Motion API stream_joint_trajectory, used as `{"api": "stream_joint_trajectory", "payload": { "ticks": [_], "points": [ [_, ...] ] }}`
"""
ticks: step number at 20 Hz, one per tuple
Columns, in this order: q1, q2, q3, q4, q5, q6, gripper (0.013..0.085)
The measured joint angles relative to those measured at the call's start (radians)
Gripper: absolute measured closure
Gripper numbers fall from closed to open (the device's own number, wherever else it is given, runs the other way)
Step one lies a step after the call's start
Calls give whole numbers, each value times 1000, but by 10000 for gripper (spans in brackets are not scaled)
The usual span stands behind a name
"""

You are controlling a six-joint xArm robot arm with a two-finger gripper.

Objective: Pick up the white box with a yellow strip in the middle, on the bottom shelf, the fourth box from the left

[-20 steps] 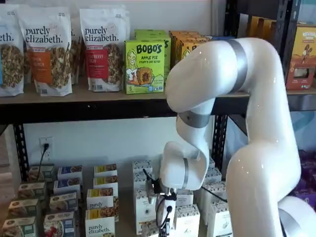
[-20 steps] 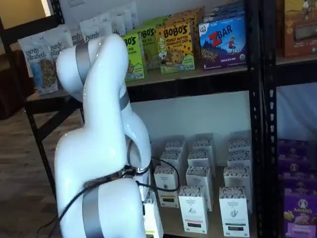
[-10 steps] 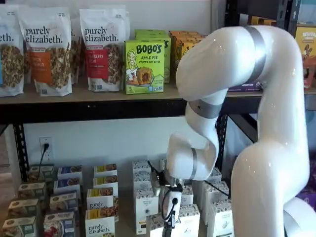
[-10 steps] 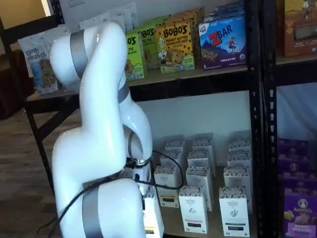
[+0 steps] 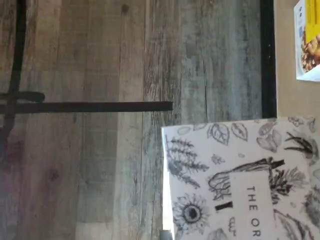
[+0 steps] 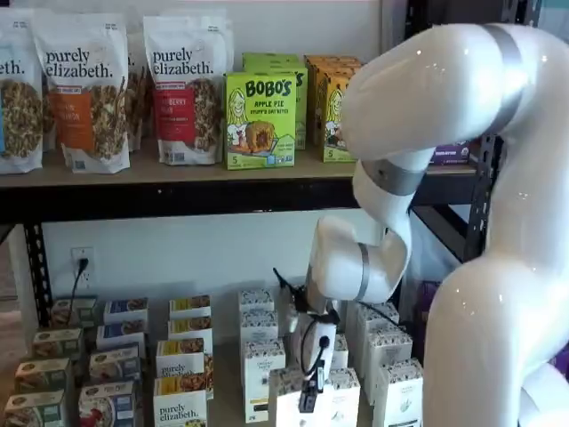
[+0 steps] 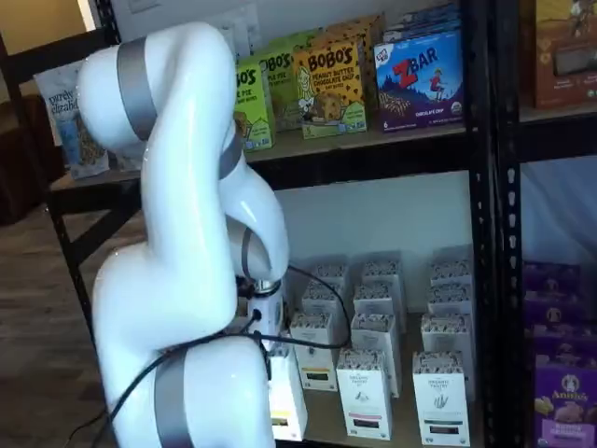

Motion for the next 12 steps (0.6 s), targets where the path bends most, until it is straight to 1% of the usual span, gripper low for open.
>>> {"api": "stream_joint_trajectory", "payload": {
  "ticks": [4,6,8,10,12],
  "points": [
    [-12,-62,26,-54,19,43,450],
    [-17,-93,35,-95,41,78,450],
    [-20,-121,40,-127,69,106,450],
    [-20,-153,44,-143,102,124,450],
    [-21,-192,57,-142,126,125,450]
  ]
}}
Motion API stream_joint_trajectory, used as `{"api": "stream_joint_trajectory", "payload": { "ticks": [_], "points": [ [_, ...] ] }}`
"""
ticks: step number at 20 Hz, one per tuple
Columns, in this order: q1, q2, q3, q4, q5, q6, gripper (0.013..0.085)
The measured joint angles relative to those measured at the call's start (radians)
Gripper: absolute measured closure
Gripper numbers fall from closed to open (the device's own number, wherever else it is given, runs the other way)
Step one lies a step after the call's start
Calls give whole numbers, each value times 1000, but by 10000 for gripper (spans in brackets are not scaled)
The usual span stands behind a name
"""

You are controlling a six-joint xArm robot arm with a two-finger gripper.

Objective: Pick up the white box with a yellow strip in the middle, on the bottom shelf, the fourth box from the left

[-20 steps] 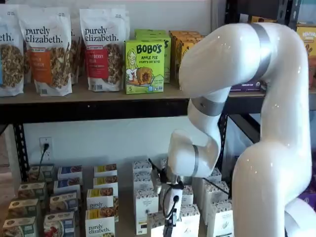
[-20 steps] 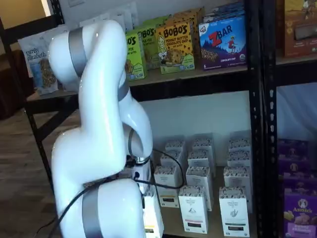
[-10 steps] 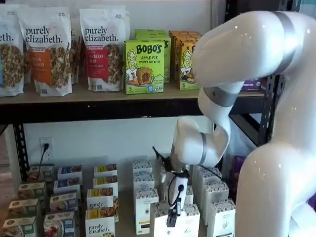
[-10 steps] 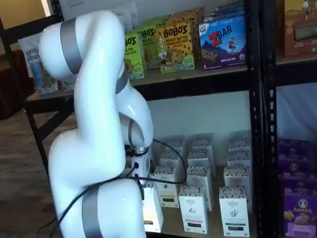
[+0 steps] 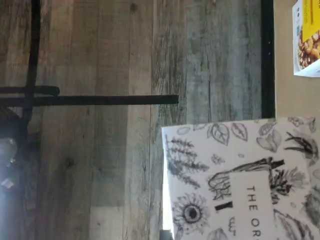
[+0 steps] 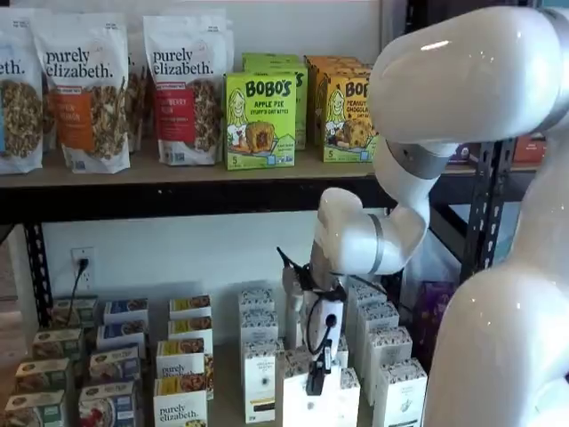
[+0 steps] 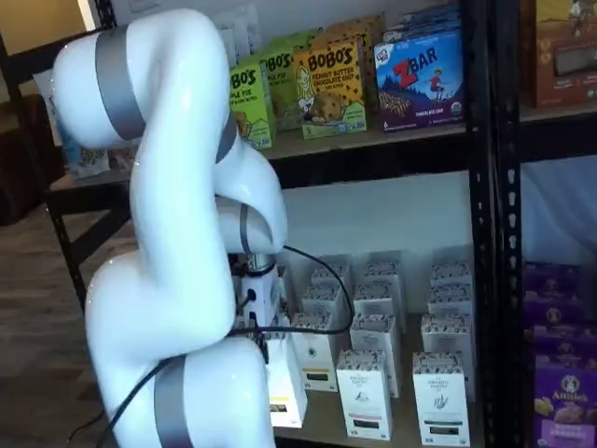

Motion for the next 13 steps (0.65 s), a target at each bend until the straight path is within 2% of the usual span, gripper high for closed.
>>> {"api": "stream_joint_trajectory", "payload": {
  "ticks": [6,13],
  "points": [
    [-16,-174,59,-21,94,19,450],
    [-19,-279,84,-50,170,49,450]
  ]
}}
